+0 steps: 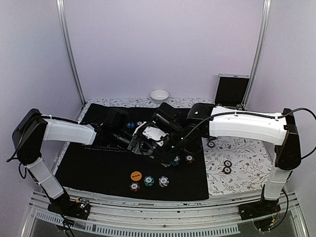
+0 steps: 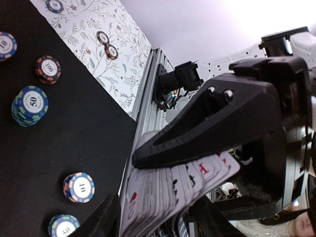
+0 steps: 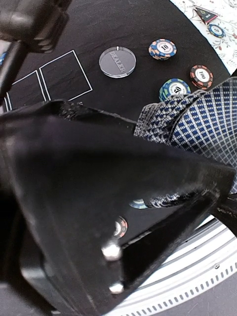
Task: Distribute texas hold em gaming equipment
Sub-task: Pass from the right arm to the left, then pass from the left arm to the right
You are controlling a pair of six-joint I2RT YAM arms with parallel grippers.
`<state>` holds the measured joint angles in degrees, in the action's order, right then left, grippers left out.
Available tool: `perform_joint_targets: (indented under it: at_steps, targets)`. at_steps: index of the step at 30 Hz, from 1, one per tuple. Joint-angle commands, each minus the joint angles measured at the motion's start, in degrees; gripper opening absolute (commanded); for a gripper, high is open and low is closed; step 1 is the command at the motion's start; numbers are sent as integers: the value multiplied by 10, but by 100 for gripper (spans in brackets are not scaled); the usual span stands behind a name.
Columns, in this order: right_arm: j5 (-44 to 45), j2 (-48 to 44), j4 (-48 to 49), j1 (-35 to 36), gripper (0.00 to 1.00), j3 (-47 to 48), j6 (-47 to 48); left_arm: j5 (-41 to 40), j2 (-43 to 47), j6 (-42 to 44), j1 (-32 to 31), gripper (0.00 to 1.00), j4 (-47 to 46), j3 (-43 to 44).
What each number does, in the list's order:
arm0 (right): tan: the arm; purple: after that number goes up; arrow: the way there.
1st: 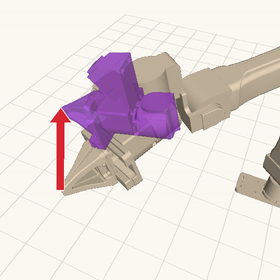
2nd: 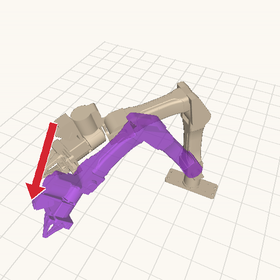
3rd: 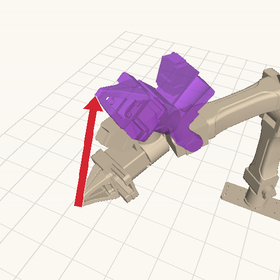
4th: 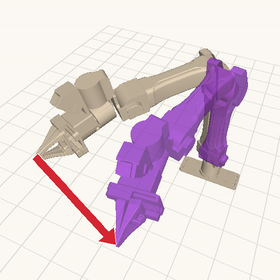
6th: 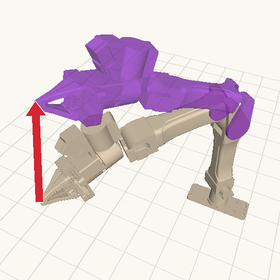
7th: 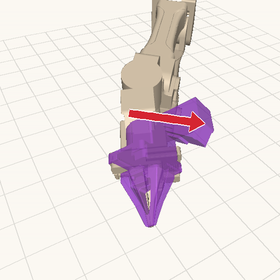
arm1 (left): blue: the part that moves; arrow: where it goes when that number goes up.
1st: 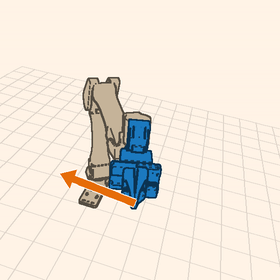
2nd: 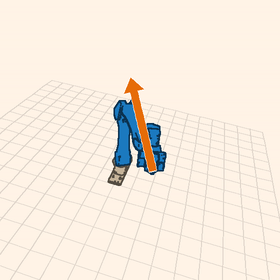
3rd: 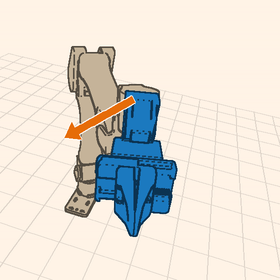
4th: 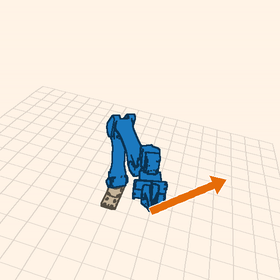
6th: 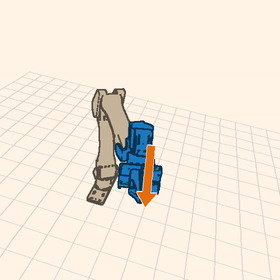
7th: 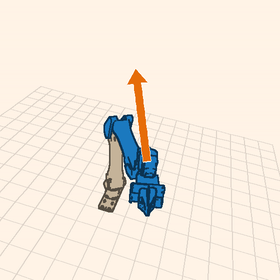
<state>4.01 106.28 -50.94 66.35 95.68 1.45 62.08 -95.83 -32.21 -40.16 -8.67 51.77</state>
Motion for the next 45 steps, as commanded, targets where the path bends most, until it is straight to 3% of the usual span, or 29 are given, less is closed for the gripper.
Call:
perform_joint_targets:
  at_steps: [1,9,12,17,22,25,28,30,32,34,38,42,45]
  targets:
    - [-8,6,10,6,36,23,19,22,-2,16,-8,55,10,22]
    - [-29,5,10,8,35,17,26,44,-8,26,4,64,37,44]
    - [-26,3,10,8,35,17,27,36,-7,36,6,62,51,46]
    - [-27,4,12,9,35,18,28,16,-18,81,5,43,114,62]
    - [-5,2,12,9,35,17,27,33,-15,91,3,22,119,63]
    - [9,0,13,9,34,13,24,44,-9,95,3,0,119,62]
    - [17,-2,14,9,34,9,21,44,-1,94,3,0,117,59]
    - [23,-7,14,9,41,5,17,40,5,88,5,0,110,57]
    - [26,-20,20,9,73,-4,6,28,14,73,9,0,91,51]
    - [20,-43,37,7,97,-19,-8,16,27,49,19,0,60,41]
    - [-99,-140,138,-36,99,-100,-79,10,52,-13,31,0,-27,20]
    - [-237,-272,349,-111,99,-275,-192,4,66,-45,32,0,-69,23]
    - [-251,-341,500,-129,99,-377,-296,-4,78,-67,30,0,-95,28]
